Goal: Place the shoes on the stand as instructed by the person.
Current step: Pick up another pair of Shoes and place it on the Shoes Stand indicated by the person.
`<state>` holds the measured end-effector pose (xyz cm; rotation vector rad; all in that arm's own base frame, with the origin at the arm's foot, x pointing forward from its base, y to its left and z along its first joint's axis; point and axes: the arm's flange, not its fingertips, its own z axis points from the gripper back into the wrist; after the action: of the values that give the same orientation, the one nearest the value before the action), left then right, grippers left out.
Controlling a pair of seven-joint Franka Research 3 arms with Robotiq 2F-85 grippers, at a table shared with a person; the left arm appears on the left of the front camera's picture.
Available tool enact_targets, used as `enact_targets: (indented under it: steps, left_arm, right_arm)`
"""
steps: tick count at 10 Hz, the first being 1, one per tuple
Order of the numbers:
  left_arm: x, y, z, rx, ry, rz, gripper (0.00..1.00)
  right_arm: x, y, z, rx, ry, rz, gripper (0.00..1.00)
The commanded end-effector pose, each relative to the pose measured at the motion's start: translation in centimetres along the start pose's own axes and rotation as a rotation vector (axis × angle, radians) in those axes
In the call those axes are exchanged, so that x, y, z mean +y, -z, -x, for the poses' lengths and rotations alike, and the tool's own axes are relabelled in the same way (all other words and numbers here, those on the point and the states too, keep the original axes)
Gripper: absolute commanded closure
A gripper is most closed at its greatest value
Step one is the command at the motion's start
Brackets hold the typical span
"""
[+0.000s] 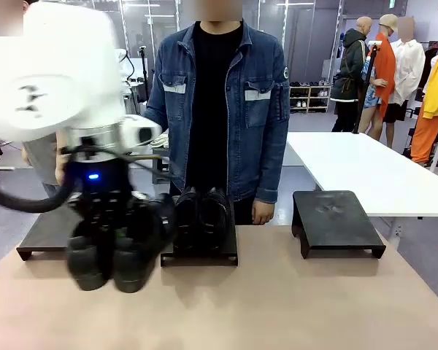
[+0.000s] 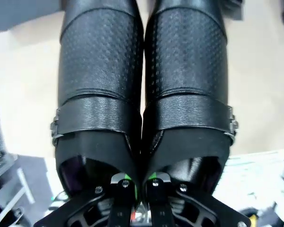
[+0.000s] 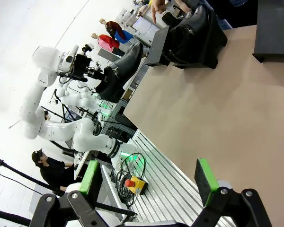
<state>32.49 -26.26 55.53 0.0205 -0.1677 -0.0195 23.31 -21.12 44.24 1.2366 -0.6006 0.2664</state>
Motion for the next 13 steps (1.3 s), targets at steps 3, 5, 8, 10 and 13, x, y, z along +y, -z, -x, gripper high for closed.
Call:
enact_targets:
  steps: [3,5,8,10,13]
  left_arm:
    - [10.0,0.8,0.7,-0.071,-0.051,0.032,1.00]
    - [12.7,1.0,0.7,-0.055,-0.089,0.017,1.00]
    - [11.2,0.4,0.4,-0.065,-0.055,0.052,1.00]
    - [13.2,1.7,0.5,-0.034,-0.101,-0.007,1.00]
    - [13.2,1.7,0.5,-0.034,-0.101,-0.007,1.00]
  right_arm:
    - [0.0,-0.2,-0.1,-0.016,-0.020,-0.009,0.00]
    - [0.0,-0.2,-0.1,-0.016,-0.020,-0.009,0.00]
    - [0.0,-0.2,-0.1,-0.016,-0.020,-0.009,0.00]
    - [0.0,-0.2,-0.1,-0.016,-0.020,-0.009,0.00]
    - [0.0,-0.2,-0.1,-0.016,-0.020,-0.009,0.00]
